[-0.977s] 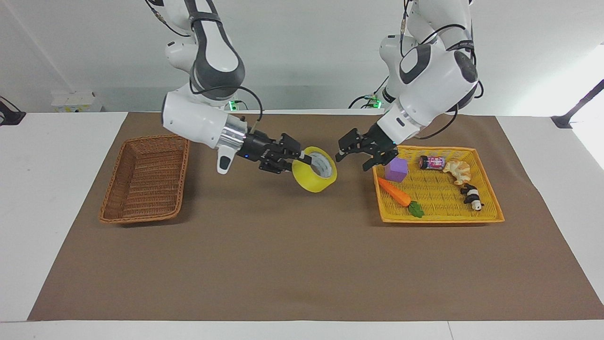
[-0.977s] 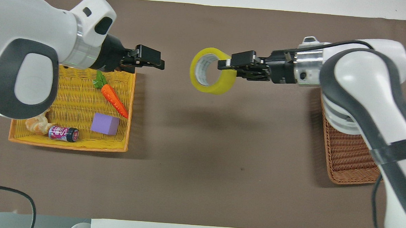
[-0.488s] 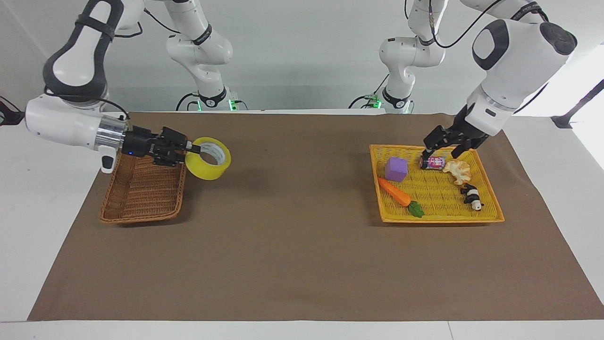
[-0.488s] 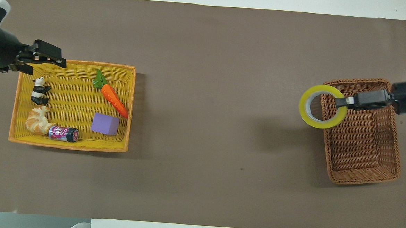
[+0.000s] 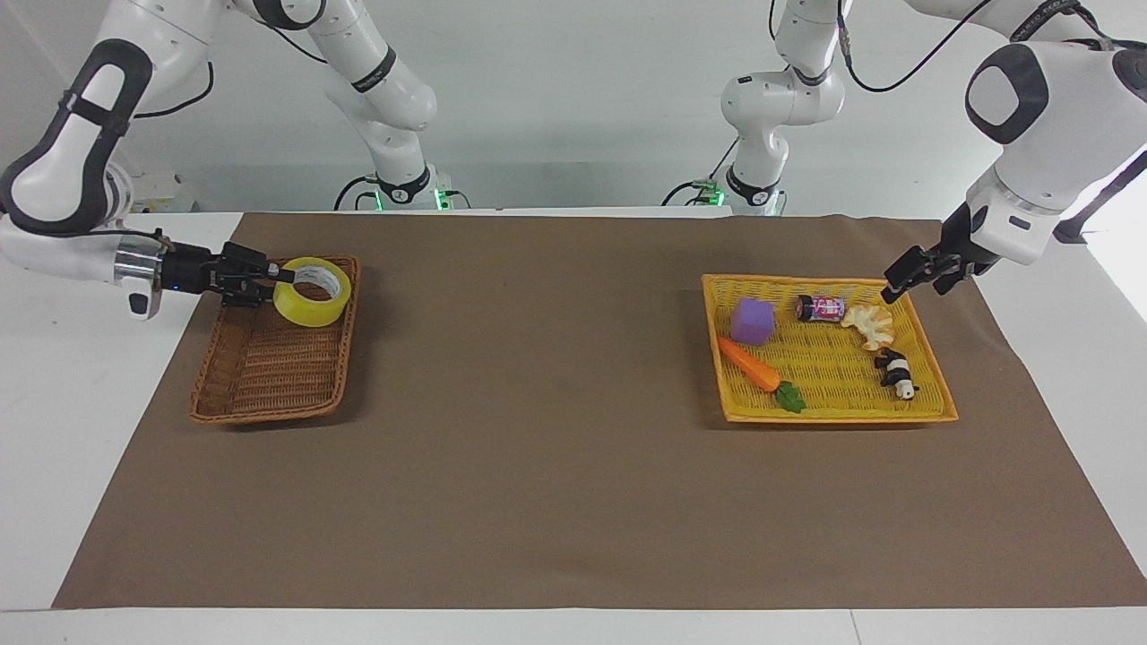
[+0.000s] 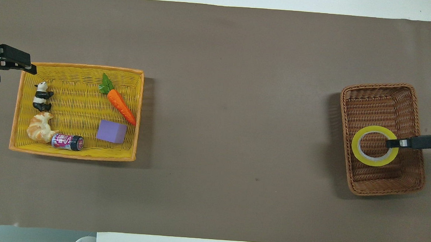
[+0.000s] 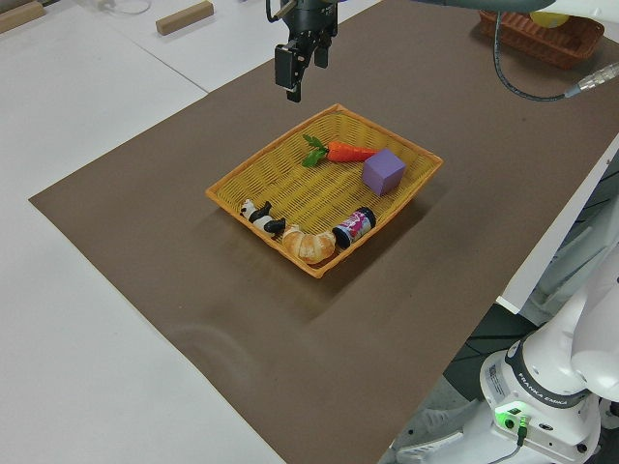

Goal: Move tape to another basket
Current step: 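Lower the tape into the brown wicker basket with the right gripper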

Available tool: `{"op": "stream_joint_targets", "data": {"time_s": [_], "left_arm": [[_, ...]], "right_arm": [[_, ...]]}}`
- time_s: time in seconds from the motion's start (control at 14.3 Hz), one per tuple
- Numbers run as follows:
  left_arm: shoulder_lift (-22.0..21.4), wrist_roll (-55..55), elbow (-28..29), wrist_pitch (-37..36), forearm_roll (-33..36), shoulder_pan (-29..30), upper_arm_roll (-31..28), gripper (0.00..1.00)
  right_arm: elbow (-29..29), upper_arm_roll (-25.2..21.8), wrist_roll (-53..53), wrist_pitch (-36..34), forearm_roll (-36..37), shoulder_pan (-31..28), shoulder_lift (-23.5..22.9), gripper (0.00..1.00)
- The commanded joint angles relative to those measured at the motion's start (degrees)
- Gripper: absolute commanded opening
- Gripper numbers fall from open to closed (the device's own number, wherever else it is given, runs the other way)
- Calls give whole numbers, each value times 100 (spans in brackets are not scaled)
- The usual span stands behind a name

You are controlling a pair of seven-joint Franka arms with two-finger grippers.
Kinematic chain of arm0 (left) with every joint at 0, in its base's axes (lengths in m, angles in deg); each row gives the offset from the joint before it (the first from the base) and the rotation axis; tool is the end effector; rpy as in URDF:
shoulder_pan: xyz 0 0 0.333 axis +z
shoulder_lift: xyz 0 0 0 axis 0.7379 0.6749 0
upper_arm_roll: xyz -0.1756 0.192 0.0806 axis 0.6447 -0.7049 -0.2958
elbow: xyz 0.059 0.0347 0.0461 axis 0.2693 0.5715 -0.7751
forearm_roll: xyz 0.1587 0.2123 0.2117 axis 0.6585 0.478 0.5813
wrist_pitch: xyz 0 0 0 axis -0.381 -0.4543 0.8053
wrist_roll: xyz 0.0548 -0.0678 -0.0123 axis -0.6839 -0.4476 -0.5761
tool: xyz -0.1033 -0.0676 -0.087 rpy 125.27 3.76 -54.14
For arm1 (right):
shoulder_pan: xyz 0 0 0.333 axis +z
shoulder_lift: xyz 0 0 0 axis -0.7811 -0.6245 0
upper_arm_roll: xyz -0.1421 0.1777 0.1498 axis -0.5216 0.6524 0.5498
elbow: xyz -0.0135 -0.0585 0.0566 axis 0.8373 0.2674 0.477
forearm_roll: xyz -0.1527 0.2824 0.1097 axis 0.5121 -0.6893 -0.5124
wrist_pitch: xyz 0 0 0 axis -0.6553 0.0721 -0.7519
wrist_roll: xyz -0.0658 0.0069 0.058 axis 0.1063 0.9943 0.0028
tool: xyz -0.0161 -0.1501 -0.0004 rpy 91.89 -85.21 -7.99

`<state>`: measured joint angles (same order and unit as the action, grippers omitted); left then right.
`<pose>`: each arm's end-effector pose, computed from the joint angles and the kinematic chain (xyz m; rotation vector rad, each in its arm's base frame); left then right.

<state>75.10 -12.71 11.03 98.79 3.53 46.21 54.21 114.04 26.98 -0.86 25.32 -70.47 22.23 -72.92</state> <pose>0.5134 -0.0263 0.4817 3.0360 0.1829 -0.0647 0.4148 -0.1671 0.3073 -2.0320 -0.0890 0.1010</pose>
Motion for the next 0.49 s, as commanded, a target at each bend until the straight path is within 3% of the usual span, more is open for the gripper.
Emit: {"op": "stream_joint_targets", "data": {"time_s": [0.0,0.21,0.42], "left_arm": [[-143,41,137,-35,108,37,47,100],[-213,32,260,-79,117,55,38,100],[-187,58,216,9,117,152,38,100]], "right_arm": [[-86,116,102,-103,371,-172,72,0],[-190,116,715,-104,512,-436,-367,0],[-182,116,805,-59,671,-445,-385,0]]}}
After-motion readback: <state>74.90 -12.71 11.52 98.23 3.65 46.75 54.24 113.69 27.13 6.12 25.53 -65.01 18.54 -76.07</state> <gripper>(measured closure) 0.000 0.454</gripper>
